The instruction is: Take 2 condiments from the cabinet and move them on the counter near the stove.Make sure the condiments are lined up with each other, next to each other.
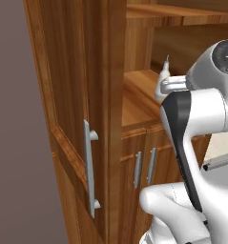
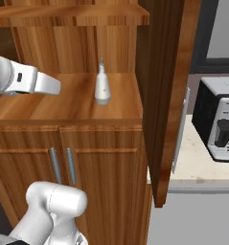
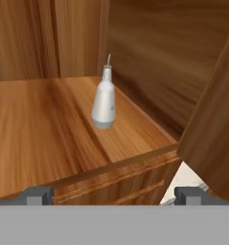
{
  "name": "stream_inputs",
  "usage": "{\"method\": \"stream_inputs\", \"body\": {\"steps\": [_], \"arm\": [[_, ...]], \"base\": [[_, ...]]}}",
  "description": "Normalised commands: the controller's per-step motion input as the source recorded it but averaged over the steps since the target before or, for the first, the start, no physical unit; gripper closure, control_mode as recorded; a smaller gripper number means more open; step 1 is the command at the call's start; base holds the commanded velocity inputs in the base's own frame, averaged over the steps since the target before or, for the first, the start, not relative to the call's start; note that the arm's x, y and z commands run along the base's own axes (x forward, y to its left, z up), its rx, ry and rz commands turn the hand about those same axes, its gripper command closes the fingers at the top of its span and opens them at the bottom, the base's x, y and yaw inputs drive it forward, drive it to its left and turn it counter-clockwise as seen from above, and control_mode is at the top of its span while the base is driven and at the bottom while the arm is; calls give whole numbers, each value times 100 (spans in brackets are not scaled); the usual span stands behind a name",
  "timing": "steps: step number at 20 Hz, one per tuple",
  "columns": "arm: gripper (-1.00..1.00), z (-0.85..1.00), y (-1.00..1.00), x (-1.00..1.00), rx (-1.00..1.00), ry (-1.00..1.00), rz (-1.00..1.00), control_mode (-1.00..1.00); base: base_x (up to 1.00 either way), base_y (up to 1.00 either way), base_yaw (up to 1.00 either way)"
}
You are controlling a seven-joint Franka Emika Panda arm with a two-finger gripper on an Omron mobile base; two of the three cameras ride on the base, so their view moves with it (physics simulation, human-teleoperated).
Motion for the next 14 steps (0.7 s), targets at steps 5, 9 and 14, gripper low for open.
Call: {"method": "stream_inputs", "body": {"steps": [5, 9, 14], "arm": [[-100, -7, -2, 37, 0, 1, -6, -100], [-100, -19, -7, 38, 2, -2, -16, -100], [-100, -26, -12, 37, 0, -4, -16, -100]], "base": [[0, 0, 0], [0, 0, 0], [0, 0, 0]]}}
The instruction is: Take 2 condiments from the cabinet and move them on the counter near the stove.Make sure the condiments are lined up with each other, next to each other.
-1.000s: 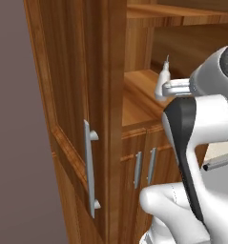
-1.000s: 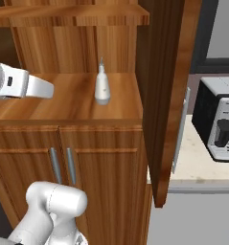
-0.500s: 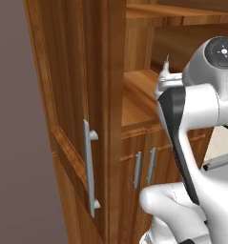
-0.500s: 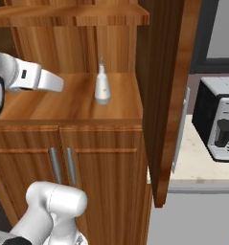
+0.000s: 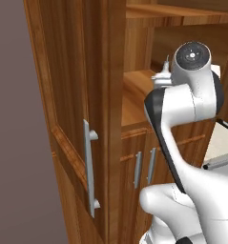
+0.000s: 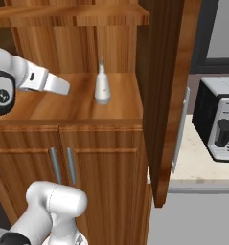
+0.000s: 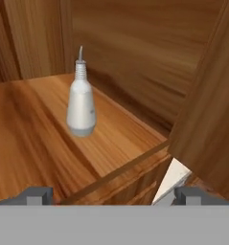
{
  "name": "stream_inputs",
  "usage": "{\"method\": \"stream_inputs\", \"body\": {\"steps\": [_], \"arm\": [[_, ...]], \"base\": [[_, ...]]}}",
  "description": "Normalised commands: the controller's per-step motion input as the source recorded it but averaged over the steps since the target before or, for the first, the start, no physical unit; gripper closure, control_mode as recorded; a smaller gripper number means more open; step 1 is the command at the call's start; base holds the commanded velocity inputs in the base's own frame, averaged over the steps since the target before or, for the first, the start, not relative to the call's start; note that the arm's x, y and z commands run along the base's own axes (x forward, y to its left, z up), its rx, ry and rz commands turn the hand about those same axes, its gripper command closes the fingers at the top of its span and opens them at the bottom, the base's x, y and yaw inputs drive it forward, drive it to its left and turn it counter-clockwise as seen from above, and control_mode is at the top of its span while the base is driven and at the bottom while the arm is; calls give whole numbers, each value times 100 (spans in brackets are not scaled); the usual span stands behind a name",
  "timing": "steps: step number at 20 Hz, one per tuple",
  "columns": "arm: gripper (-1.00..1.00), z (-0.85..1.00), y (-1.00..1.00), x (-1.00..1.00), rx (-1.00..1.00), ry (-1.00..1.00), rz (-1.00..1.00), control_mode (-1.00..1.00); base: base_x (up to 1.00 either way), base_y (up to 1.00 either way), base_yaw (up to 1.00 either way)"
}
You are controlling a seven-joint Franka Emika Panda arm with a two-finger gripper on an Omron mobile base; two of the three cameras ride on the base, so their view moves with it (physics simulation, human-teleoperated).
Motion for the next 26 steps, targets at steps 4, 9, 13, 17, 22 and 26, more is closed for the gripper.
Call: {"method": "stream_inputs", "body": {"steps": [4, 9, 13, 17, 22, 26], "arm": [[-100, -5, -12, 31, 0, 0, -14, -100], [-100, 0, -12, 30, 2, 4, -11, -100], [-100, -1, -2, 23, 1, 6, -5, -100], [-100, -13, 0, 38, 0, 2, -5, -100], [-100, -26, 0, 37, 0, -1, -7, -100], [-100, -20, 0, 25, 0, -1, -7, -100]], "base": [[0, 0, 0], [0, 0, 0], [0, 0, 0], [0, 0, 0], [0, 0, 0], [0, 0, 0]]}}
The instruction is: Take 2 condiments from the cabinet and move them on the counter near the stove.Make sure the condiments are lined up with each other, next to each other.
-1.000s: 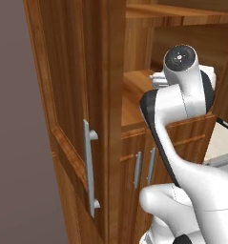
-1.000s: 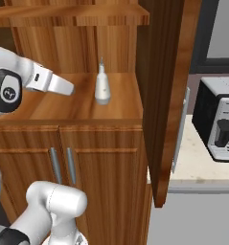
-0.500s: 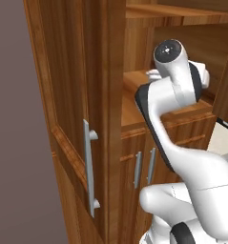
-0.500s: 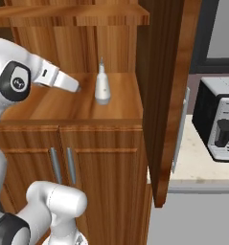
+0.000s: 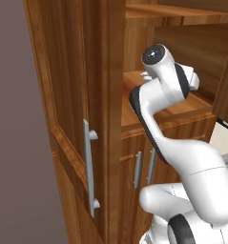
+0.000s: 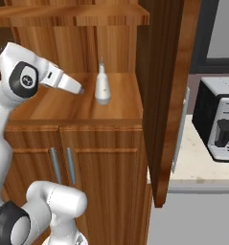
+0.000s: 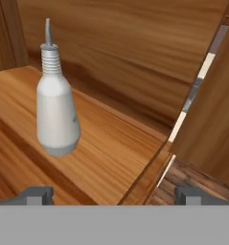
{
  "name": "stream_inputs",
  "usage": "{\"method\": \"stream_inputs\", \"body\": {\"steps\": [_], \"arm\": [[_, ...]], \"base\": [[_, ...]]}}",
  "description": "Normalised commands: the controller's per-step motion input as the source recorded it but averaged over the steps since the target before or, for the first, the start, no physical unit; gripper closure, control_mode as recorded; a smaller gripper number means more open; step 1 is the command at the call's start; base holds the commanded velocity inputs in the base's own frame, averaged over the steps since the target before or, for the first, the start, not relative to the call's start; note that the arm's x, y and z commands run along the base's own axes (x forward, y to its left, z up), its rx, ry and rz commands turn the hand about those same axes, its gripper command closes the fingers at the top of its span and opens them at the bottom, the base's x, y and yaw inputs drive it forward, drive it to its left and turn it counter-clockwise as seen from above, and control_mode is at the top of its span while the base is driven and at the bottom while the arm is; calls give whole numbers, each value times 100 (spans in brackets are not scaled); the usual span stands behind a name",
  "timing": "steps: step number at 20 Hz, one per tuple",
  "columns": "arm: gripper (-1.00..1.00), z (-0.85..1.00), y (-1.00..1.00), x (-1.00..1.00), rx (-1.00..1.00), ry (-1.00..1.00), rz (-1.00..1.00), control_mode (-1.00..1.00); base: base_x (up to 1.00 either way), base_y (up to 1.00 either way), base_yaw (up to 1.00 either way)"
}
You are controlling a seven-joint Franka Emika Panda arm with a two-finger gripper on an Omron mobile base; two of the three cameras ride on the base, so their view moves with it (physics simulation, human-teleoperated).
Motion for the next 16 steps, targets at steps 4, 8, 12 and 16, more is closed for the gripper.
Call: {"method": "stream_inputs", "body": {"steps": [4, 8, 12, 16], "arm": [[-100, -2, -4, 23, 0, 0, -5, -100], [-100, 0, -7, 24, 0, 1, -4, -100], [-100, 0, -8, 24, 0, 1, -3, -100], [-100, -6, -5, 25, 0, 0, -2, -100]], "base": [[0, 0, 0], [0, 0, 0], [0, 0, 0], [0, 0, 0]]}}
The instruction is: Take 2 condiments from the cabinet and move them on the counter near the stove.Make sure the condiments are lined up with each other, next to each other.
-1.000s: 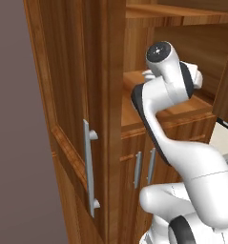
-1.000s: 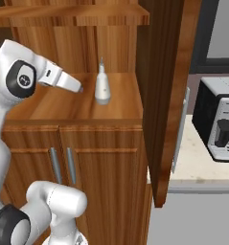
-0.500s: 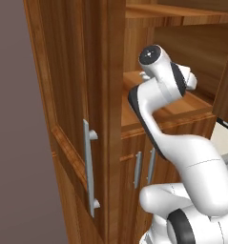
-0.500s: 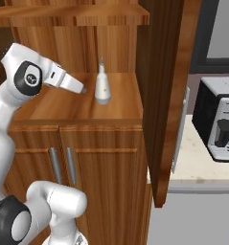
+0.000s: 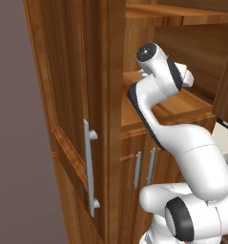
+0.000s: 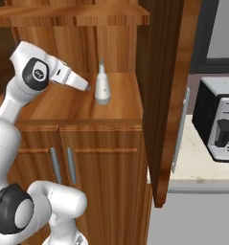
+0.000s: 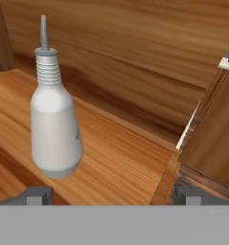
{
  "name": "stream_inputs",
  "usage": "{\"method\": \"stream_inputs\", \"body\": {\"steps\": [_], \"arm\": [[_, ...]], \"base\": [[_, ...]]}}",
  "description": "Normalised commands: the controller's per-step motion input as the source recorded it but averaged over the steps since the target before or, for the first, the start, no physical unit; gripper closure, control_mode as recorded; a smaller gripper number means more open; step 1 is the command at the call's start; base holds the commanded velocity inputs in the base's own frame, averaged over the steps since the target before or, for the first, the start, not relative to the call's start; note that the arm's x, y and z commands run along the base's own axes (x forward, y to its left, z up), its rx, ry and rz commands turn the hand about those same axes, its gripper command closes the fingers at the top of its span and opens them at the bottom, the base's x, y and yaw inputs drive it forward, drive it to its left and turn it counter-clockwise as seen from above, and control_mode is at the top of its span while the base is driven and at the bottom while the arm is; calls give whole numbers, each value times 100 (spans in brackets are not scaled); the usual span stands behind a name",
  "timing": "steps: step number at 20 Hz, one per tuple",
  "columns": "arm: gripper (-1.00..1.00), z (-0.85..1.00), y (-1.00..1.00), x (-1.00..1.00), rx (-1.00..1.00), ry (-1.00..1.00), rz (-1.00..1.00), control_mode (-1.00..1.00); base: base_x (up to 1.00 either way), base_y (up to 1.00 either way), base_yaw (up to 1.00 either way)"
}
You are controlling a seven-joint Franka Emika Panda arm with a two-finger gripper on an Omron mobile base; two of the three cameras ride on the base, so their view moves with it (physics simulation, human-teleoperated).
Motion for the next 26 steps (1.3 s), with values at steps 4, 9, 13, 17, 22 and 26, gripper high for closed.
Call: {"method": "stream_inputs", "body": {"steps": [4, 9, 13, 17, 22, 26], "arm": [[-100, -6, -7, 20, 0, 0, -2, -100], [-100, -3, -11, 15, 0, 0, -1, -100], [-100, -3, -11, 16, 0, 0, -2, -100], [-100, -7, -1, 24, 0, 0, -2, -100], [-100, -4, 0, 18, 0, 0, -3, -100], [-100, -4, 0, 13, 0, 0, -1, -100]], "base": [[0, 0, 0], [0, 0, 0], [0, 0, 0], [0, 0, 0], [0, 0, 0], [0, 0, 0]]}}
